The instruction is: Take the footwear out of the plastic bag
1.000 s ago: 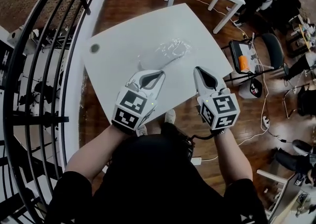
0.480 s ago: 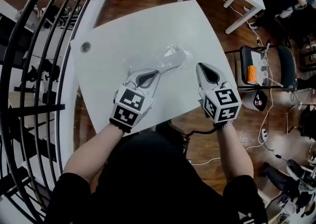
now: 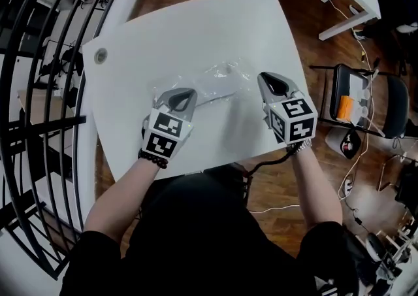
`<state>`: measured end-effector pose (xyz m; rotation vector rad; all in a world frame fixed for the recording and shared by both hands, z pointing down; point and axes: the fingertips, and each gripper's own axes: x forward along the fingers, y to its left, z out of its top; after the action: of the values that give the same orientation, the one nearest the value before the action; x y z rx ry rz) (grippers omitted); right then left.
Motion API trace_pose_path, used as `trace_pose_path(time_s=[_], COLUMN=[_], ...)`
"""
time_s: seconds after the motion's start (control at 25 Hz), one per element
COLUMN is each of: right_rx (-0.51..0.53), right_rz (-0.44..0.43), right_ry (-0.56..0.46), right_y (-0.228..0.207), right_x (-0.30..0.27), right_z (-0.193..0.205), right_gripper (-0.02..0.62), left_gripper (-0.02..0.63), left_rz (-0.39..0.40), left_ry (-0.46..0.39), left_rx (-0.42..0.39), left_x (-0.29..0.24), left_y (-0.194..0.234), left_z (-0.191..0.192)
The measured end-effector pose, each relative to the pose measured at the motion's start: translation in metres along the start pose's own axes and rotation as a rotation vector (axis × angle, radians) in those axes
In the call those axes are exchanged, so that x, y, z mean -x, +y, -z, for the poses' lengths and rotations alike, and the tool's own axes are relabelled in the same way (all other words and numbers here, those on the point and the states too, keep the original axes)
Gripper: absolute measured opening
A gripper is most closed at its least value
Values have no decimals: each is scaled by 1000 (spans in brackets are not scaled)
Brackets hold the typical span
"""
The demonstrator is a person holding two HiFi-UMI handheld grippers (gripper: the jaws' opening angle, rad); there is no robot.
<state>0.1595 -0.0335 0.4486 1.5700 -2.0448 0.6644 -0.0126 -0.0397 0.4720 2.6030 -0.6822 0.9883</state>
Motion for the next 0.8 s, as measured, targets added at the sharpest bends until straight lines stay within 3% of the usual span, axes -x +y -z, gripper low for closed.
trace_pose_path(time_s=[0.4, 0.8], right_rx=[17, 38], right_rz=[-156, -344], right_ry=[142, 276], right_y=[-25, -11], right_x=[-61, -78], right_z=[35, 55], right_gripper=[44, 85], left_gripper=[17, 17], left_rz=[-98, -118], left_ry=[155, 208], left_rx=[54, 79], left_x=[-30, -41], left_y=[22, 31], left_z=[46, 61])
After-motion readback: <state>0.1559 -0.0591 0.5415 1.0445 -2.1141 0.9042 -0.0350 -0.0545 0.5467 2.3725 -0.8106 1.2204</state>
